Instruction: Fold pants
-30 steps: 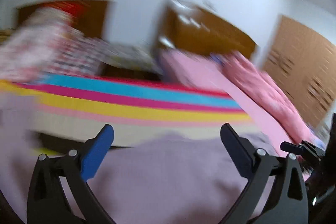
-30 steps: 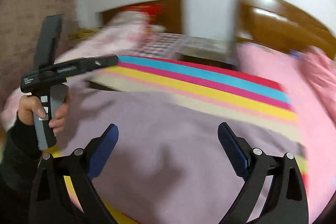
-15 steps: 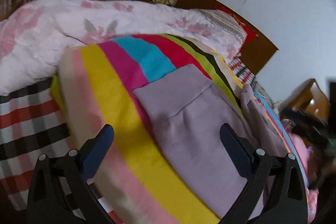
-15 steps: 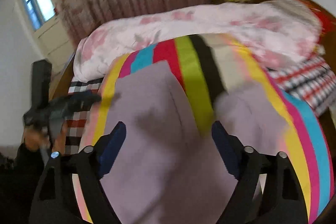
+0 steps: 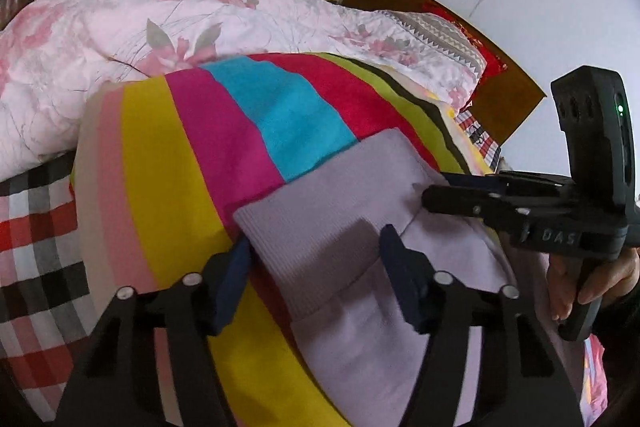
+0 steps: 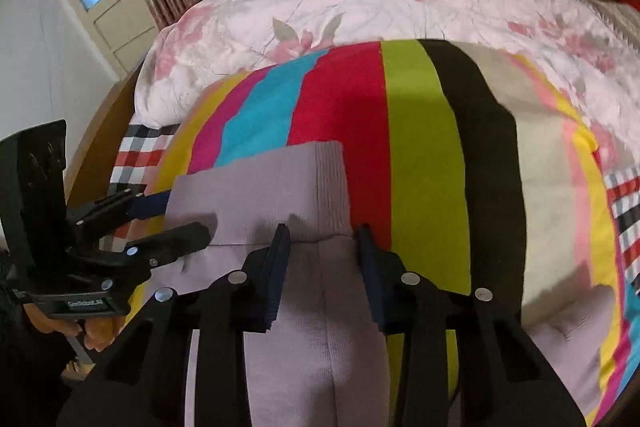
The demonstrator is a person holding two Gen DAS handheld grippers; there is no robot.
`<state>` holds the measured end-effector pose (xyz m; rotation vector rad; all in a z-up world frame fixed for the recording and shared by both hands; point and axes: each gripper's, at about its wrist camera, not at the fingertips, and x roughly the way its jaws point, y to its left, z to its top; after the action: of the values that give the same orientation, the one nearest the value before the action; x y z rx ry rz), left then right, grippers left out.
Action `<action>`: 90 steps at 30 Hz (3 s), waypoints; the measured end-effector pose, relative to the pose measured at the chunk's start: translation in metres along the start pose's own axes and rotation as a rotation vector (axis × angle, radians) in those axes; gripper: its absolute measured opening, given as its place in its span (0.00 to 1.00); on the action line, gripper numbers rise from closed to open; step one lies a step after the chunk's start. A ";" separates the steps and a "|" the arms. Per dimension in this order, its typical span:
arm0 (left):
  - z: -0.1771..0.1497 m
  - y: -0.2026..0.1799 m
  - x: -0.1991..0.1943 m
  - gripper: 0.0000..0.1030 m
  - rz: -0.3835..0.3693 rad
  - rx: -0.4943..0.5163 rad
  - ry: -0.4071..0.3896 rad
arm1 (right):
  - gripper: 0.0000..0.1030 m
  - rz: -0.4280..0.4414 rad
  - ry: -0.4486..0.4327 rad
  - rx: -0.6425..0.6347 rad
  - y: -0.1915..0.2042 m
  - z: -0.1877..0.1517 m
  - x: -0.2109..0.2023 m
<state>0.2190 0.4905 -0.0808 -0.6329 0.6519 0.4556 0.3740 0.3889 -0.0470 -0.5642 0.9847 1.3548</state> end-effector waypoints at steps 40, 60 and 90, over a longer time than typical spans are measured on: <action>-0.039 -0.070 -0.004 0.98 -0.083 0.331 0.135 | 0.13 -0.008 -0.141 0.792 -0.117 -0.175 -0.115; -0.040 0.045 -0.097 0.95 -0.135 -0.117 -0.016 | 0.63 -0.045 -0.171 0.123 0.107 -0.043 -0.076; -0.014 0.002 -0.021 0.08 -0.215 -0.056 0.042 | 0.07 -0.131 -0.171 0.083 0.011 -0.037 -0.049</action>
<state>0.1974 0.4786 -0.0761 -0.7584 0.6045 0.2613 0.3578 0.3343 -0.0226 -0.4350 0.8455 1.2187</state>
